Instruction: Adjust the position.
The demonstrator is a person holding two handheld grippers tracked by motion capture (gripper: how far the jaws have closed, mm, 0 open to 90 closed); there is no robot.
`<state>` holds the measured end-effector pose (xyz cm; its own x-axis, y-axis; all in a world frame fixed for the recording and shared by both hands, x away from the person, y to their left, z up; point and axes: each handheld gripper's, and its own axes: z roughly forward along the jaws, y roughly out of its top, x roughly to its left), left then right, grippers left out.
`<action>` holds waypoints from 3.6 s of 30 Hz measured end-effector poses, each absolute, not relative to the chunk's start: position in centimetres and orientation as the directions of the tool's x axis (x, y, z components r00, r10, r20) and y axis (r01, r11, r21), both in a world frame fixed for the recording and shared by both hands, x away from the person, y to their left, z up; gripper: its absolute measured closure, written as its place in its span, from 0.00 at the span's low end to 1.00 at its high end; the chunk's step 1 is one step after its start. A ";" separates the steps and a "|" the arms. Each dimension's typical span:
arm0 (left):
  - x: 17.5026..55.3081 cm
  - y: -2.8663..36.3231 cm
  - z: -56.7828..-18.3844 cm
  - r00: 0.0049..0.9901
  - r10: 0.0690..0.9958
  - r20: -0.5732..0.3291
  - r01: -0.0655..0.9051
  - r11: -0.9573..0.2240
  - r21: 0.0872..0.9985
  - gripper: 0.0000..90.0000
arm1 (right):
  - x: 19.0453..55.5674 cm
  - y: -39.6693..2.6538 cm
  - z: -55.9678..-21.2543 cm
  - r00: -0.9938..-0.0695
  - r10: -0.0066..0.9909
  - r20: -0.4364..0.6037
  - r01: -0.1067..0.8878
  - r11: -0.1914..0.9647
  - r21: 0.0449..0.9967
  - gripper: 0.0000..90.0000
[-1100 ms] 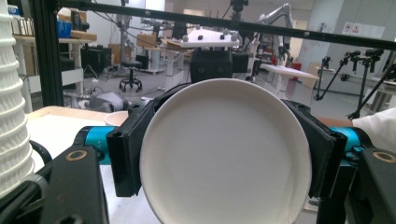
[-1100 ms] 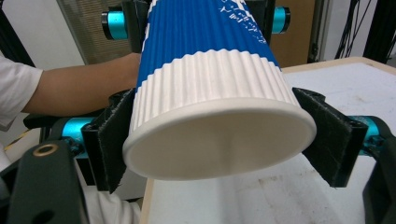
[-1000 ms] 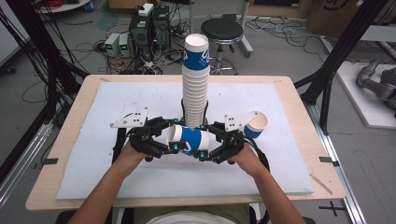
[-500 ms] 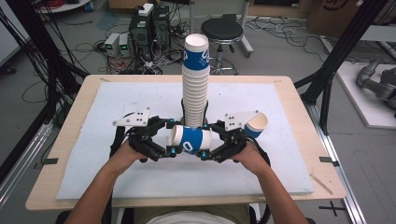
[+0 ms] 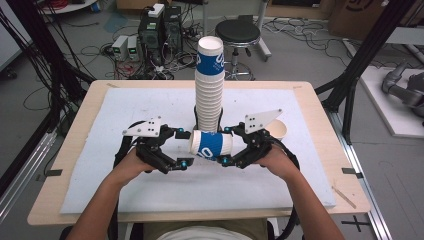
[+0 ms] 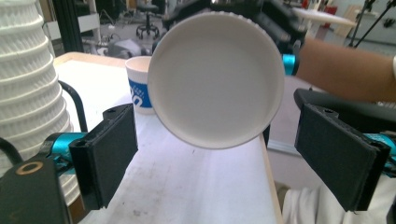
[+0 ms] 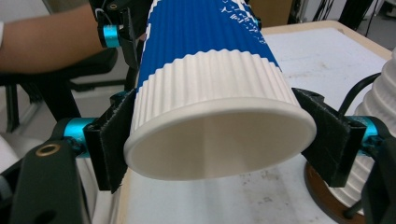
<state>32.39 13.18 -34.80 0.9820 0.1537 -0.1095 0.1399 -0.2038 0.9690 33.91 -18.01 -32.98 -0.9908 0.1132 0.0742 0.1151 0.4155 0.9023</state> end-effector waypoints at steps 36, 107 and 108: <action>31.9 12.1 -34.9 0.990 0.127 -0.061 0.100 -0.332 0.938 0.15 | 34.2 -12.8 -29.4 -0.998 -0.040 -0.039 -0.055 0.783 0.620 0.22; 32.5 11.5 -37.3 0.995 0.063 -0.076 0.083 -0.109 0.991 0.27 | 33.8 -17.4 -32.7 -0.994 0.055 0.090 0.104 0.339 0.935 0.14; 32.5 11.5 -37.3 0.995 0.061 -0.075 0.082 -0.108 0.991 0.27 | 33.8 -17.3 -32.8 -0.994 0.059 0.090 0.104 0.335 0.936 0.14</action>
